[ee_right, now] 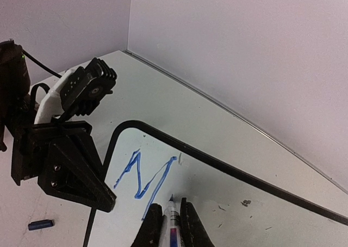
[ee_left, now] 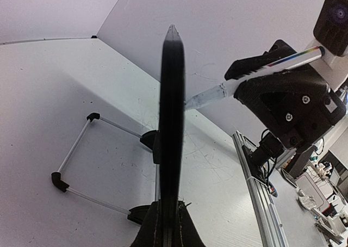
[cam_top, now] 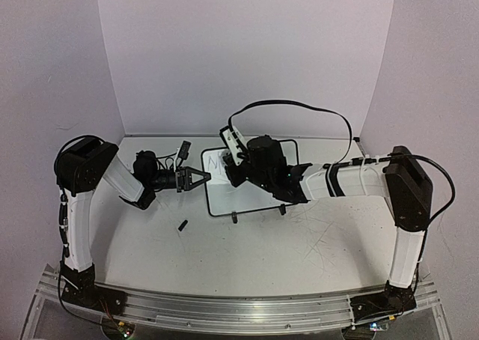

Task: Write a sentence on the whiteboard
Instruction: Write on the whiteboard with the whiteboard marker without the cap.

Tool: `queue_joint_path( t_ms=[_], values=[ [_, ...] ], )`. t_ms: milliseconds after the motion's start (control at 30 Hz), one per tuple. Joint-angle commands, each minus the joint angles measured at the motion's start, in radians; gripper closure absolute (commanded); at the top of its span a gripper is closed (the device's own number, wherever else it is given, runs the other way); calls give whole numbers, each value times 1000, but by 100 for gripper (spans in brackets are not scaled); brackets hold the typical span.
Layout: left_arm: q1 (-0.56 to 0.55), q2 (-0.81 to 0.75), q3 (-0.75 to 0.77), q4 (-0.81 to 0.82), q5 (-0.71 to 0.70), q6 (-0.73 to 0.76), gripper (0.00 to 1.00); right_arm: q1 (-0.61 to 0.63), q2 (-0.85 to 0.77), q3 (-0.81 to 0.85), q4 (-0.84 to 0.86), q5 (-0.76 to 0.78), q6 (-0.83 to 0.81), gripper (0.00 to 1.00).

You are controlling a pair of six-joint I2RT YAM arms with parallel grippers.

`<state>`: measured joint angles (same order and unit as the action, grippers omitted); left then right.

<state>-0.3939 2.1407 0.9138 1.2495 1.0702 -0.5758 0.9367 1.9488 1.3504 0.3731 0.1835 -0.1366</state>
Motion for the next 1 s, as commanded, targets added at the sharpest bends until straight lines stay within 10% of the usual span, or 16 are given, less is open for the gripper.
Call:
queue_joint_path(
  t_ms=[0,967],
  values=[
    [1,-31,0,-4,24,0,100,1,-5,-17,0,-2,13,100],
    [0,-31,-1,-4,25,0,100,-9,10,44,43,130,-14,100]
  ],
)
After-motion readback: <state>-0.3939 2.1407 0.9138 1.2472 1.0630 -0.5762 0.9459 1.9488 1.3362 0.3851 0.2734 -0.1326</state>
